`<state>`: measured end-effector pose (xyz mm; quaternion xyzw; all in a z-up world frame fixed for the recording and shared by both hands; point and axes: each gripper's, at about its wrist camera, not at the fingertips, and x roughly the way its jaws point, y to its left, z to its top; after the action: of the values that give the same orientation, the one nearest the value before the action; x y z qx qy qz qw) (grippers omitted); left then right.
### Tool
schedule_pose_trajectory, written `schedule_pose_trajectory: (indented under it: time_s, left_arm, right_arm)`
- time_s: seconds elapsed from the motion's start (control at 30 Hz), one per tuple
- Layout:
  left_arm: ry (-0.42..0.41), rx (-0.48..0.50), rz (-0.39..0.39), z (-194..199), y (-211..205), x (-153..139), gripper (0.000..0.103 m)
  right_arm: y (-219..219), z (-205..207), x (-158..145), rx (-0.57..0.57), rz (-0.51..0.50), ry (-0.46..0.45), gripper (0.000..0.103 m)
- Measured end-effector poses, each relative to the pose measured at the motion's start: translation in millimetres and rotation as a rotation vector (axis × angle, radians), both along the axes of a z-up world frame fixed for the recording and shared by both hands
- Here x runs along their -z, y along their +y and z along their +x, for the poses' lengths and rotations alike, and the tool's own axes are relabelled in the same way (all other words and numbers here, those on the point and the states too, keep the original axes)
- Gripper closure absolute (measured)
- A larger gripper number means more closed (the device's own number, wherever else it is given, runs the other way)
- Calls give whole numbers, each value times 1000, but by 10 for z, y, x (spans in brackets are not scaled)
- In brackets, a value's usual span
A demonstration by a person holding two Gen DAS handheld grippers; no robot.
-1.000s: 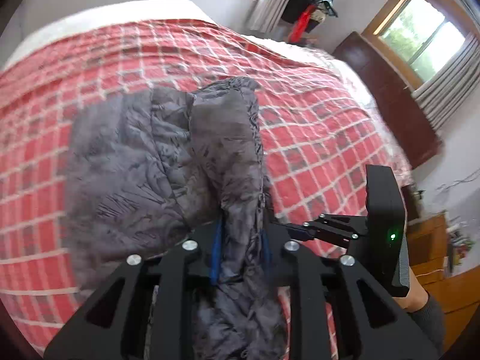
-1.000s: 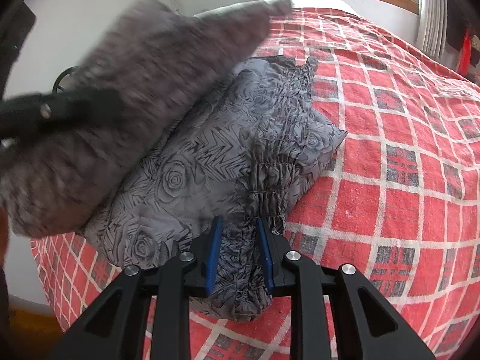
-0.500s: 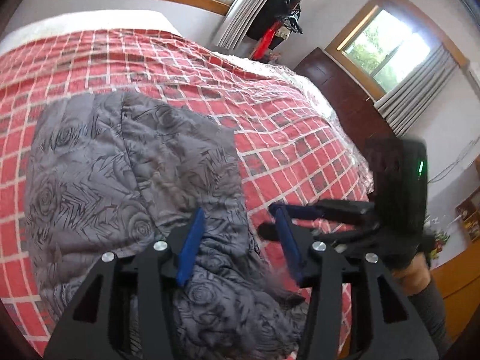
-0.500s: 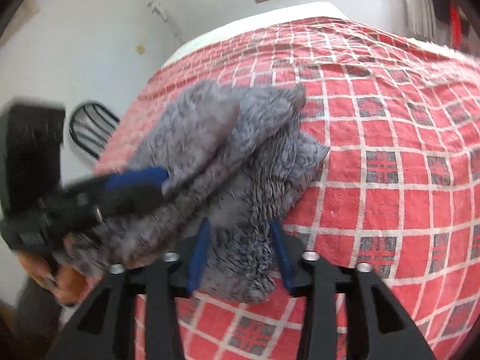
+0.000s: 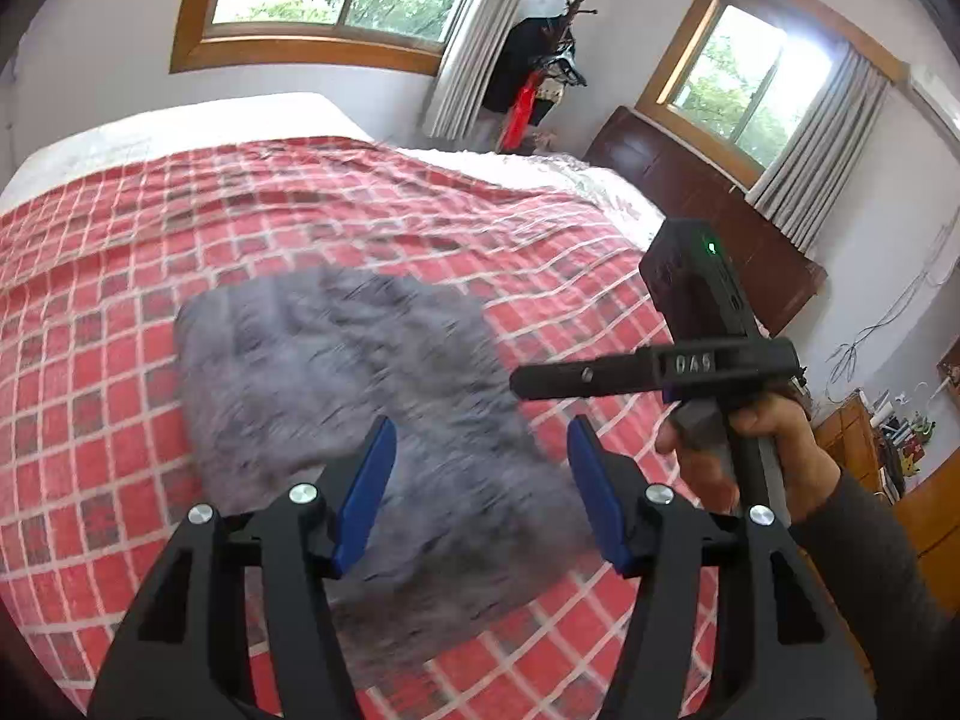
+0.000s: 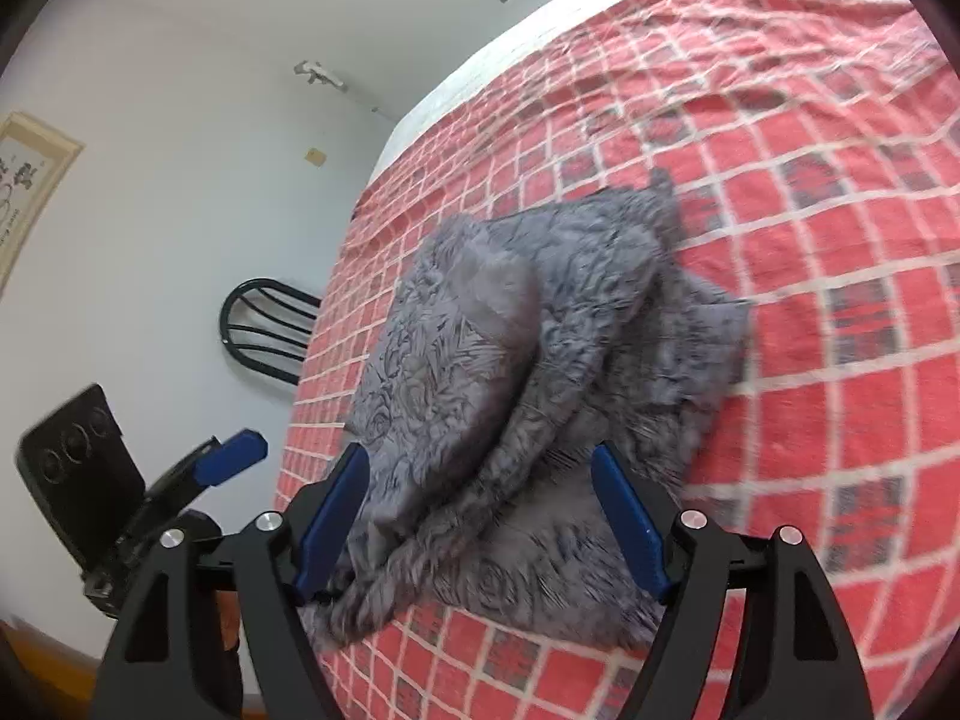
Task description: Fold large clothes
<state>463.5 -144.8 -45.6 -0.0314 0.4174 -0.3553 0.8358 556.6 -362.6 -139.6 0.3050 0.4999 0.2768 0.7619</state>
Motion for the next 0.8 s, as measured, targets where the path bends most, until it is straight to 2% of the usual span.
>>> schedule_pose_trajectory:
  time_s: [0.03,0.1,0.13,0.17,0.27,0.43,0.5,0.7,0.8]
  left_arm:
    - [11,-12,-7,21,69,49,44]
    - [37,-31,-28,67,186,139,44]
    - [47,-42,-33,93,232,181,44]
    - [54,-50,-32,116,267,217,44]
    - [68,-64,-41,188,349,281,44]
    - [82,-37,-78,247,285,379,44]
    - [94,-21,-74,254,203,460,44]
    - [134,12,-69,332,22,683,46]
    - [139,29,-29,364,-62,806,47]
  right_arm:
    - [44,48,47,-9,13,2,26]
    - [158,109,57,-24,-44,-52,57]
    - [203,114,10,-35,-116,-99,79]
    - [213,112,-25,-35,-151,-120,88]
    - [131,34,-146,-29,-252,-176,94]
    - [-72,-1,-172,0,-340,-197,95]
    - [-88,31,-28,5,-380,-181,95]
    - [-163,87,446,14,-388,-127,94]
    - [-191,62,578,20,-384,-119,93]
